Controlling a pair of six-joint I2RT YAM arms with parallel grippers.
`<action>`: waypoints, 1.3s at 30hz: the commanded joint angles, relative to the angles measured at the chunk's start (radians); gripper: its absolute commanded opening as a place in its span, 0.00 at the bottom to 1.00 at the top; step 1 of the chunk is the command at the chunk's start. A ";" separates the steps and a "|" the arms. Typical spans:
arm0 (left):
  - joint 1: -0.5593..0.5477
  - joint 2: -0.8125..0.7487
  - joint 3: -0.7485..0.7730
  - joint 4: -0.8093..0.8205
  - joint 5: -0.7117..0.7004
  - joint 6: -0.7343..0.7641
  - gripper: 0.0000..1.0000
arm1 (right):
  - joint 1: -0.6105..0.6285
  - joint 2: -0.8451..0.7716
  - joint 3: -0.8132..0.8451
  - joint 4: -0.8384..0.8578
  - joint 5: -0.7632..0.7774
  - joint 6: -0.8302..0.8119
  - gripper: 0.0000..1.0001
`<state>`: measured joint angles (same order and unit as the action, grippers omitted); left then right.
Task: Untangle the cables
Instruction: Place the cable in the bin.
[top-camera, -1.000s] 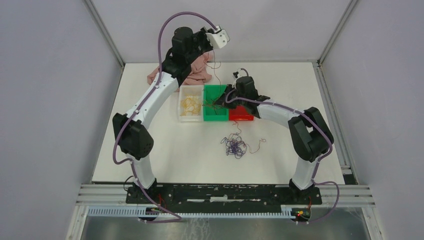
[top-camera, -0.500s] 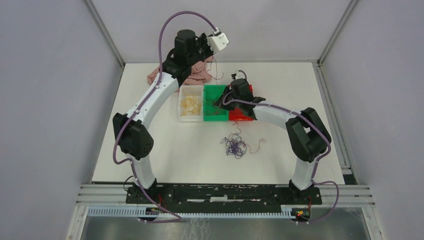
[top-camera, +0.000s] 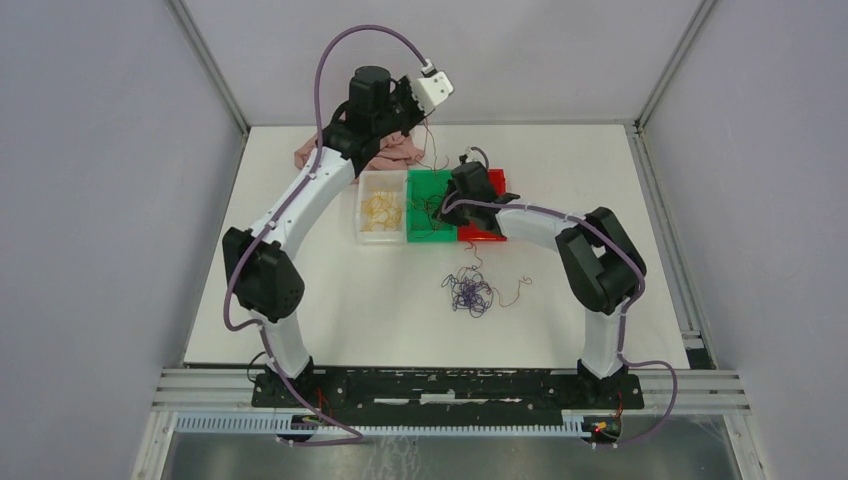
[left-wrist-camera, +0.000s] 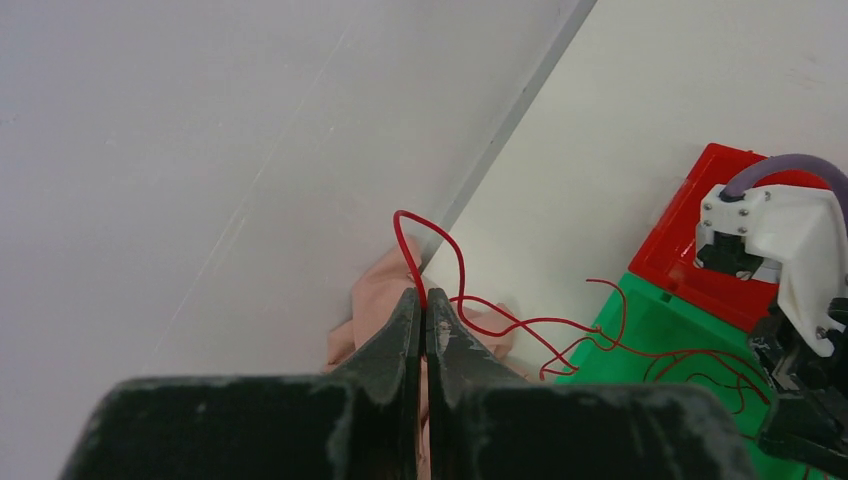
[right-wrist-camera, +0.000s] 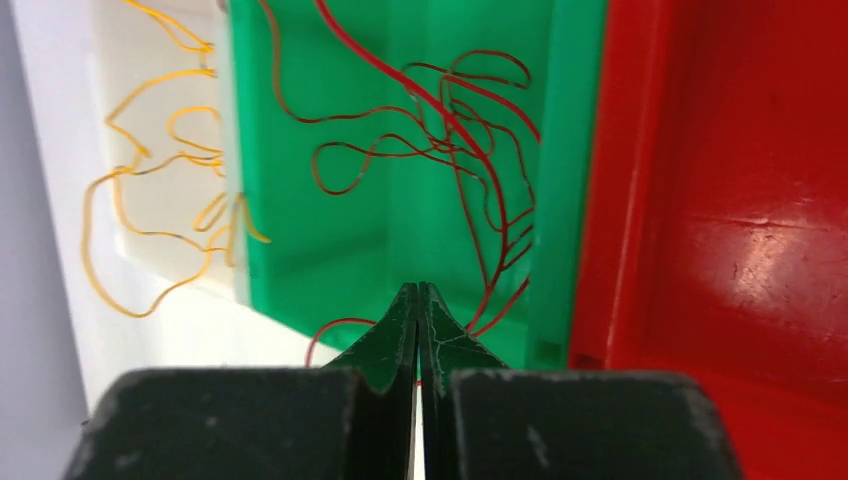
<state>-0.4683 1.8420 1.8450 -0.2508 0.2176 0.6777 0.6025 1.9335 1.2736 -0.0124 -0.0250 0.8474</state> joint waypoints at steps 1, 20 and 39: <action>0.004 -0.083 -0.021 0.009 0.055 -0.077 0.03 | 0.010 0.029 0.046 -0.027 0.061 -0.037 0.00; 0.001 -0.132 -0.280 -0.012 0.091 -0.279 0.03 | -0.088 -0.320 -0.198 0.141 -0.066 0.071 0.33; -0.067 0.088 -0.265 -0.012 0.018 -0.223 0.03 | -0.282 -0.586 -0.371 0.081 -0.014 0.107 0.30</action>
<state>-0.5228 1.8931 1.5620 -0.2829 0.2581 0.4435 0.3466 1.3918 0.9173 0.0460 -0.0475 0.9390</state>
